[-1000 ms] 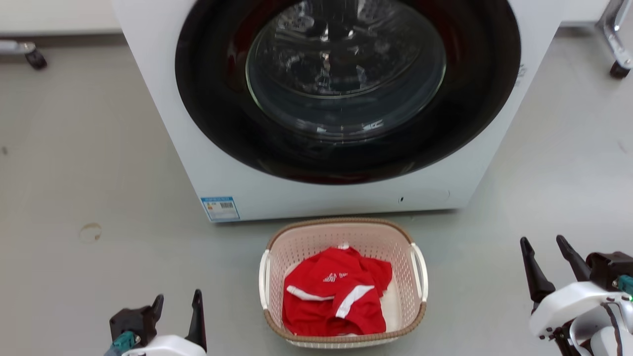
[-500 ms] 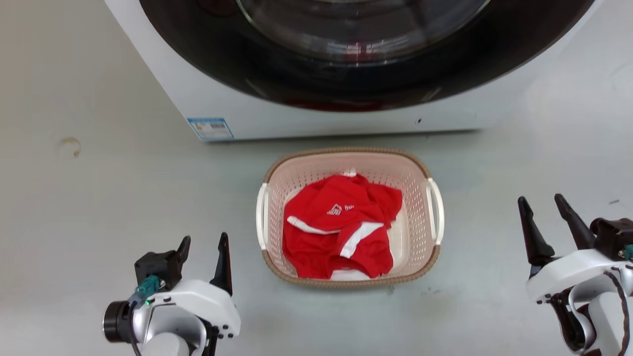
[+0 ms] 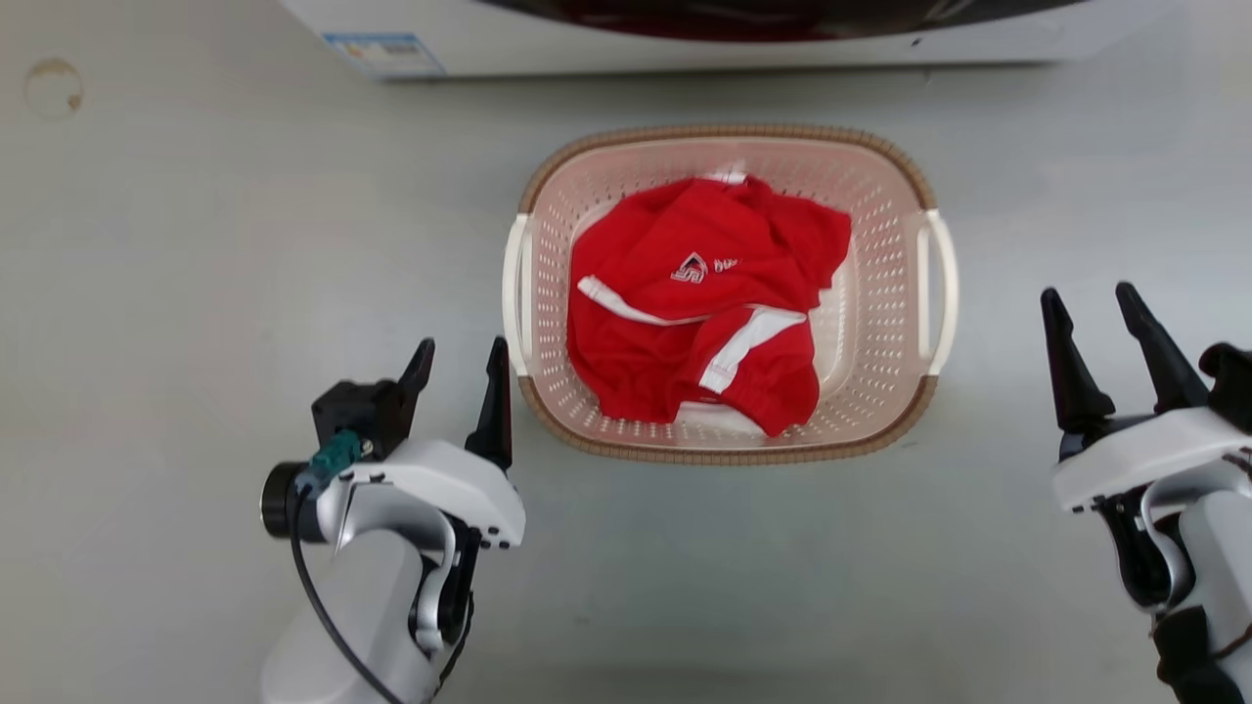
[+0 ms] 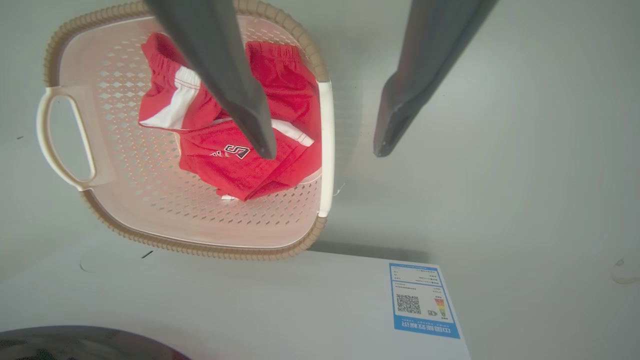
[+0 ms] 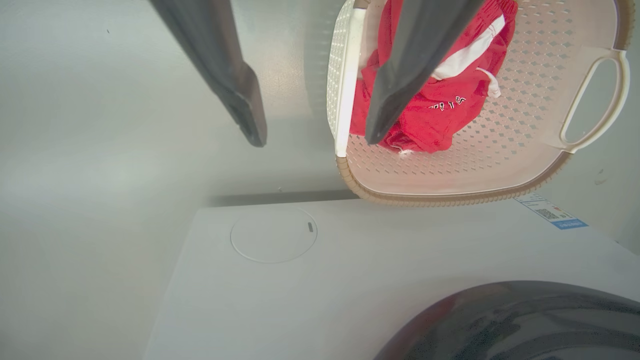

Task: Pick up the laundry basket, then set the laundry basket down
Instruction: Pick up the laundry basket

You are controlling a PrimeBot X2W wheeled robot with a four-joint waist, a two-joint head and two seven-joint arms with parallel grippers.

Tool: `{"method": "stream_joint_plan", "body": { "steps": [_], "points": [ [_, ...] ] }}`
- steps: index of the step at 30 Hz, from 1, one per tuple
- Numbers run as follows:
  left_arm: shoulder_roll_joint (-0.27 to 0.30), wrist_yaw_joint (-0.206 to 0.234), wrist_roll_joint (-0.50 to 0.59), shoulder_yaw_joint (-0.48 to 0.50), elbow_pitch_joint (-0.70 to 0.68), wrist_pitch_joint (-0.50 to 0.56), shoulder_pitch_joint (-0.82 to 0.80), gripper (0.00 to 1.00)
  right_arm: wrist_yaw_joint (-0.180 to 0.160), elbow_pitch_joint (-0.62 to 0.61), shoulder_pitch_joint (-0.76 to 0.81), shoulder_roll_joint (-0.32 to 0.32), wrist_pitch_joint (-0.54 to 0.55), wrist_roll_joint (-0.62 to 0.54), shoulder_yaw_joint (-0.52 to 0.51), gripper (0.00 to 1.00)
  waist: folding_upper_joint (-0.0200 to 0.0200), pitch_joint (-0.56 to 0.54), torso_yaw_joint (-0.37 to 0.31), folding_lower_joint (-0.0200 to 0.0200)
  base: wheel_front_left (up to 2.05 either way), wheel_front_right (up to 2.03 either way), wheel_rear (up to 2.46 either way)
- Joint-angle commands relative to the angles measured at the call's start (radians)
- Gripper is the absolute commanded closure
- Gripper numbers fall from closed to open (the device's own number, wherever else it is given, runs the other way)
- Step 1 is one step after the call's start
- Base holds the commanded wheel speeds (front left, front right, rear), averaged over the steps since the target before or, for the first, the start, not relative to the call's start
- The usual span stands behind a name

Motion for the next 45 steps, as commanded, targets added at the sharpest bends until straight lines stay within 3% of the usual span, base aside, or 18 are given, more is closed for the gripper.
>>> {"method": "stream_joint_plan", "body": {
  "steps": [1, 11, 16, 45],
  "points": [
    [0.009, -0.018, -0.012, 0.022, 0.015, -0.022, -0.035, 0.00, 0.004, -0.014, -0.010, -0.019, -0.014, 0.013, 0.030, 0.00, 0.0000, 0.086, 0.025, 0.0000, 0.00, 0.00, 0.00],
    [-0.021, -0.132, -0.025, -0.004, 0.271, -0.093, -0.230, 0.00, 0.004, 0.081, -0.127, -0.033, -0.014, 0.115, 0.131, 0.00, 0.0000, 0.176, 0.049, 0.0000, 0.00, 0.00, 0.00],
    [-0.029, -0.167, -0.027, -0.014, 0.368, -0.101, -0.295, 0.00, 0.004, 0.127, -0.175, -0.029, -0.014, 0.154, 0.182, 0.00, 0.0000, 0.191, 0.049, 0.0000, 0.00, 0.00, 0.00],
    [-0.034, -0.232, -0.028, -0.039, 0.596, -0.103, -0.506, 0.00, 0.004, 0.276, -0.377, -0.001, -0.014, 0.305, 0.381, 0.00, 0.0000, 0.292, 0.008, 0.0000, 0.00, 0.00, 0.00]
  ]
}}
